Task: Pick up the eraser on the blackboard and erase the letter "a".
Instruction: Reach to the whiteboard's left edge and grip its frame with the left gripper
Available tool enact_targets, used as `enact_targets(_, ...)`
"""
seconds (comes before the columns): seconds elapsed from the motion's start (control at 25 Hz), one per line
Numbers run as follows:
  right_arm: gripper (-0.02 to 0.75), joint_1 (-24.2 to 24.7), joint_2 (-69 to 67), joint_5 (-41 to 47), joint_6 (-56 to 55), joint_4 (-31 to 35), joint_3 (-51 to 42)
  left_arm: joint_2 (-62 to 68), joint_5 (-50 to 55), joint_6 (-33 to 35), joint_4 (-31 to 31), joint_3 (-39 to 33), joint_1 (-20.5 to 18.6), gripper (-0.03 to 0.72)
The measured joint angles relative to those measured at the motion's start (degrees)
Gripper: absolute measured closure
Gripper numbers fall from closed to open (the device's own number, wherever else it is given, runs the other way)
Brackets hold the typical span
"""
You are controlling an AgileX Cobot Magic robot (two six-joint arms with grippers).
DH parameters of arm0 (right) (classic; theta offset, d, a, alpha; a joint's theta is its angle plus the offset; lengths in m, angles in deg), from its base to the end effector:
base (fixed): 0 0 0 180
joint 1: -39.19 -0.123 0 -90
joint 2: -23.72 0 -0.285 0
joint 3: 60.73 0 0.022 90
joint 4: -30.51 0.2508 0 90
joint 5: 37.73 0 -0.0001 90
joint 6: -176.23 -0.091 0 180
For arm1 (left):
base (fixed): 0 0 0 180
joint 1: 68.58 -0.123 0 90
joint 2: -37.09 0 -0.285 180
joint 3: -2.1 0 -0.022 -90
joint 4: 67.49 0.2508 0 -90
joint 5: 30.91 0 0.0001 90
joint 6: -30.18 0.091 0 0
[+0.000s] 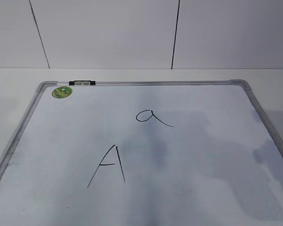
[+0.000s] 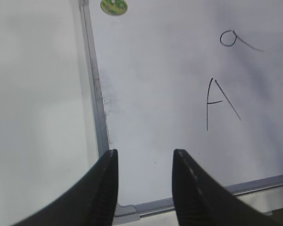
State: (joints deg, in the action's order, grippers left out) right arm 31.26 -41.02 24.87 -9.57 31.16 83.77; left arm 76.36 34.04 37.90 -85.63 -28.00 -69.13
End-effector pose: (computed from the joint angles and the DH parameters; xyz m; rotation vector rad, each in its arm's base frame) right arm 0.1542 0.0224 0.2708 -0.0476 2.8444 0.0666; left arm 0.0702 -0.0250 0.3525 0.1290 2.3055 -0.3285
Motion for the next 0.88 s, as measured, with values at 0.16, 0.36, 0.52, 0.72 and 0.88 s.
enact_targets(0.16,0.178,0.00,0.00,0.00,0.00,0.62,0.00,12.60,-0.24,0.00,-0.60,1.86,0.00,0.388)
enact_targets(0.36,0.178,0.00,0.00,0.00,0.00,0.87,0.00,27.20,-2.84,0.00,-0.60,3.70,0.00,0.360)
enact_targets(0.52,0.178,0.00,0.00,0.00,0.00,0.87,0.00,38.06,-6.26,0.68,-0.50,6.57,0.00,0.358)
enact_targets(0.72,0.178,0.00,0.00,0.00,0.00,0.87,0.00,50.14,-7.22,2.44,0.36,11.18,0.00,0.359)
enact_targets(0.88,0.178,0.00,0.00,0.00,0.00,0.87,0.00,58.10,-7.70,2.55,1.19,15.55,0.00,0.372)
